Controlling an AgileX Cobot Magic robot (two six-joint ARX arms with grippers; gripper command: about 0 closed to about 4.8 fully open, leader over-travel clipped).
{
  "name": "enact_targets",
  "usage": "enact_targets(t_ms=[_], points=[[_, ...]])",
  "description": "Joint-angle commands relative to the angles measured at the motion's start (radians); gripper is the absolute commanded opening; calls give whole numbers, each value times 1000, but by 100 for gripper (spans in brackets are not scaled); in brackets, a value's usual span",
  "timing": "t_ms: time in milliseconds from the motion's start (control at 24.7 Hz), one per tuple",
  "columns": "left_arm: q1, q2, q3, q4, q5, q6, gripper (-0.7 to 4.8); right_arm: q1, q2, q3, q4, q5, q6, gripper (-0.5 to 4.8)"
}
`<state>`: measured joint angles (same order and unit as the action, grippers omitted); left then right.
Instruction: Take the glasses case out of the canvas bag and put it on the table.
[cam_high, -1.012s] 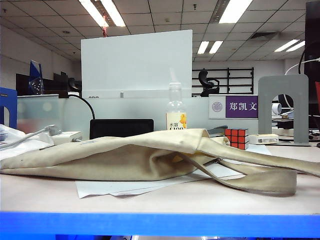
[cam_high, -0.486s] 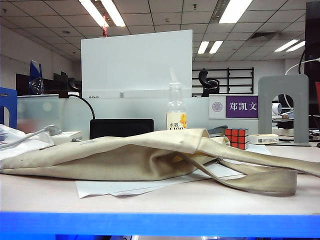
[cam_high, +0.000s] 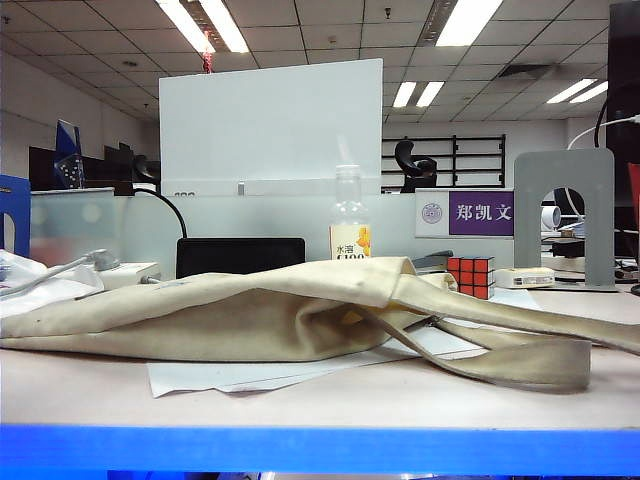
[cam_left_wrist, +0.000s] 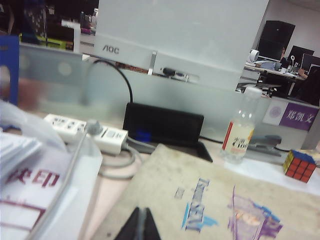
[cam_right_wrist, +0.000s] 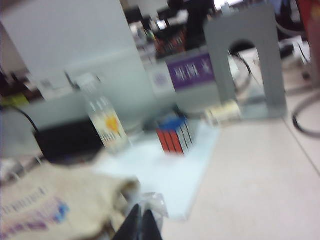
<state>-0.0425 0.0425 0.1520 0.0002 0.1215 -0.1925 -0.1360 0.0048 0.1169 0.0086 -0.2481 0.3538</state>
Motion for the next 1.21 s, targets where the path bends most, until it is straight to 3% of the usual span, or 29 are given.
enact_targets(t_ms=[40, 202, 486, 688, 810, 891, 972, 1215], points=[[2, 107, 99, -11, 6, 21, -5, 0, 6, 63, -29, -6, 16, -8], [3, 277, 241, 18, 7, 34, -5, 0, 16, 160, -82, -31, 18, -8], [3, 640, 584, 45, 22, 144, -5, 0, 16, 347, -224, -50, 81, -8], [2, 838, 786, 48, 124, 111, -4, 0, 16, 508, -340, -51, 108, -8], [2, 925, 874, 45, 215, 11, -5, 0, 21, 596, -439, -71, 171, -8], [1, 985, 943, 9, 268, -43, -5, 0, 34, 657, -531, -105, 170, -8], [-3, 1035, 1018, -69, 341, -47, -5, 0, 51, 710, -616, -158, 163, -8], [-180, 1170, 1202, -370, 362, 100, -5, 0, 130, 792, -773, -378, 117, -8]])
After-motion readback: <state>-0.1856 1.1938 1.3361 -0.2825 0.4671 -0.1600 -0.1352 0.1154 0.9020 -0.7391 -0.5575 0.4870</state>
